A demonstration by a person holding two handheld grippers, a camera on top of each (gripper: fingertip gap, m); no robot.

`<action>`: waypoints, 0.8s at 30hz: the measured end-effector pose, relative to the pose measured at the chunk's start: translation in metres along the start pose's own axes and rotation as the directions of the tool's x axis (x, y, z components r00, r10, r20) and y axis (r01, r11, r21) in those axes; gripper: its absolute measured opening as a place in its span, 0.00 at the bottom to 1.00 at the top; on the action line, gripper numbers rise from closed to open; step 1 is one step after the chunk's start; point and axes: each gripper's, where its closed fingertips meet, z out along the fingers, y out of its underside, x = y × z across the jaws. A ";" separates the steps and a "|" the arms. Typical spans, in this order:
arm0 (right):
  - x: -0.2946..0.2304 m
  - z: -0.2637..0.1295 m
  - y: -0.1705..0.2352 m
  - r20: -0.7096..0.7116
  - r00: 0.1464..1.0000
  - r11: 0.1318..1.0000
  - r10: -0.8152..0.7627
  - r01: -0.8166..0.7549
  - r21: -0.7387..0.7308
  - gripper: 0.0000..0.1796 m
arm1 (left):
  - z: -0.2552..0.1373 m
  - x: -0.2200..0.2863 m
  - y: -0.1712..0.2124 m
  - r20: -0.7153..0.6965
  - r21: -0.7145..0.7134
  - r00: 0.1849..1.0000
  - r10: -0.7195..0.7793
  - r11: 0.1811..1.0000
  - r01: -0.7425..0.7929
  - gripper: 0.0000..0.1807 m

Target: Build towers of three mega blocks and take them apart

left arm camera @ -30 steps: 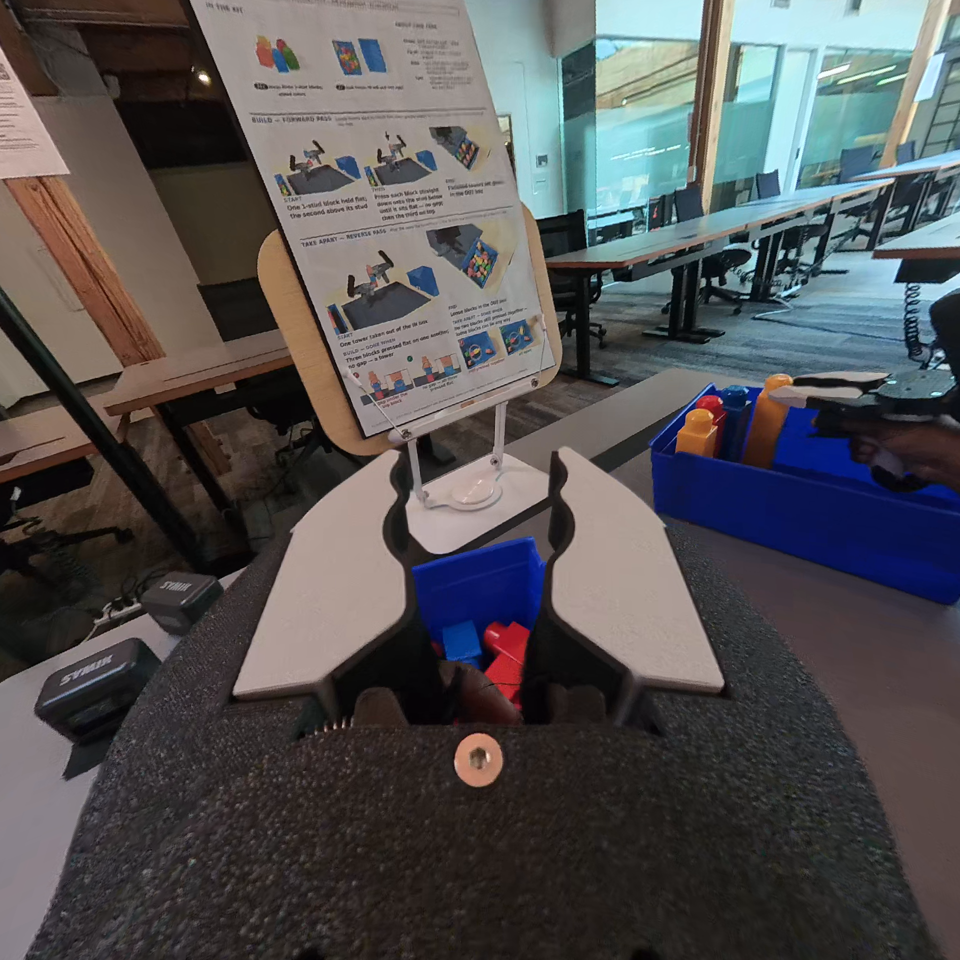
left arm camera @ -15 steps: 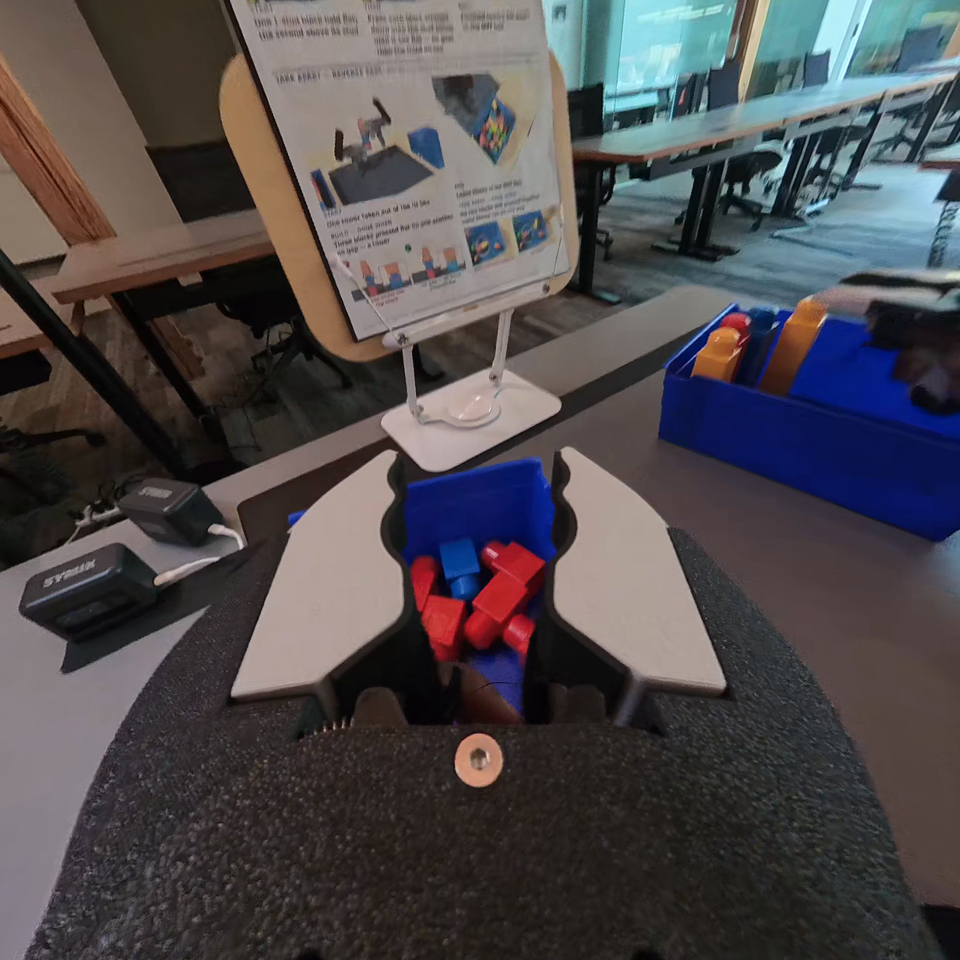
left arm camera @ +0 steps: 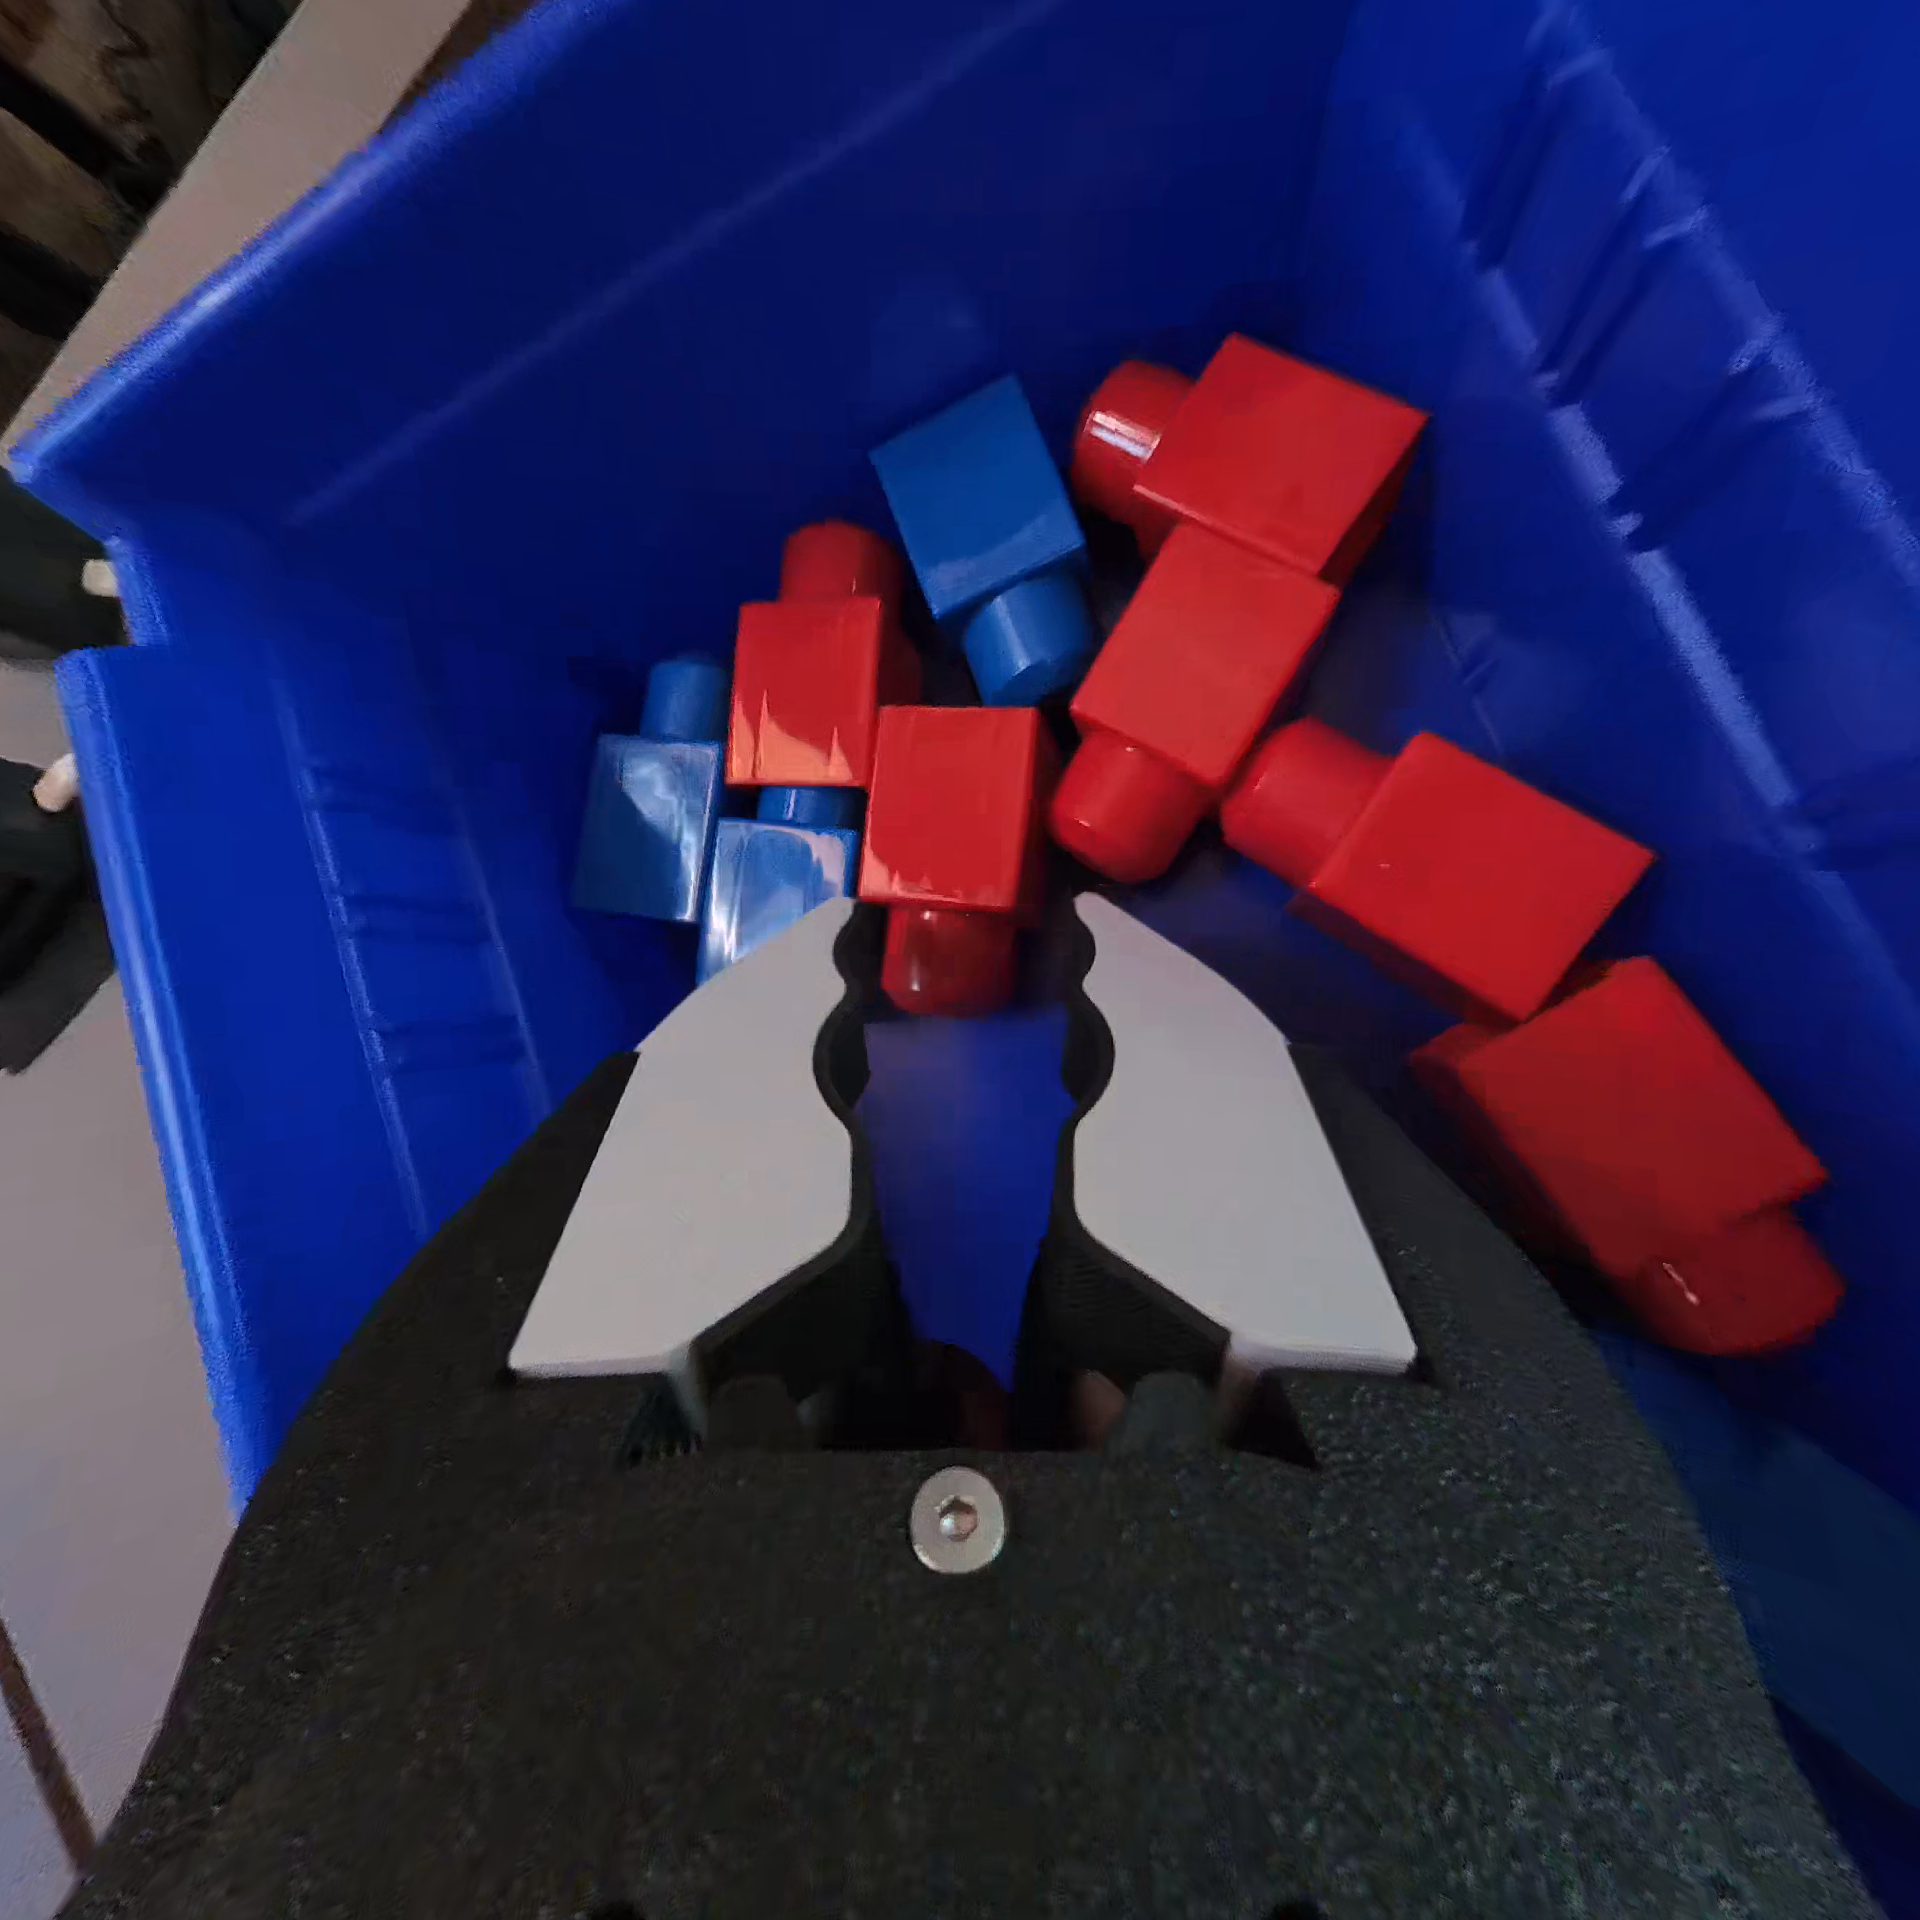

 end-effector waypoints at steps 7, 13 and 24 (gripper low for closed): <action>-0.001 -0.001 -0.002 0.005 1.000 1.000 0.000 0.000 0.001 0.28 | 0.020 0.001 0.015 -0.008 -0.054 1.000 -0.026 0.998 0.026 0.17; -0.059 -0.014 -0.034 0.272 0.961 0.997 -0.040 0.022 0.070 0.25 | -0.039 0.006 -0.033 -0.092 0.229 0.995 -0.024 0.972 0.045 0.16; -0.312 -0.110 -0.034 0.967 0.240 0.995 -0.083 0.080 0.066 0.35 | -0.184 0.123 -0.119 -0.185 0.714 0.832 0.524 0.653 -0.252 0.16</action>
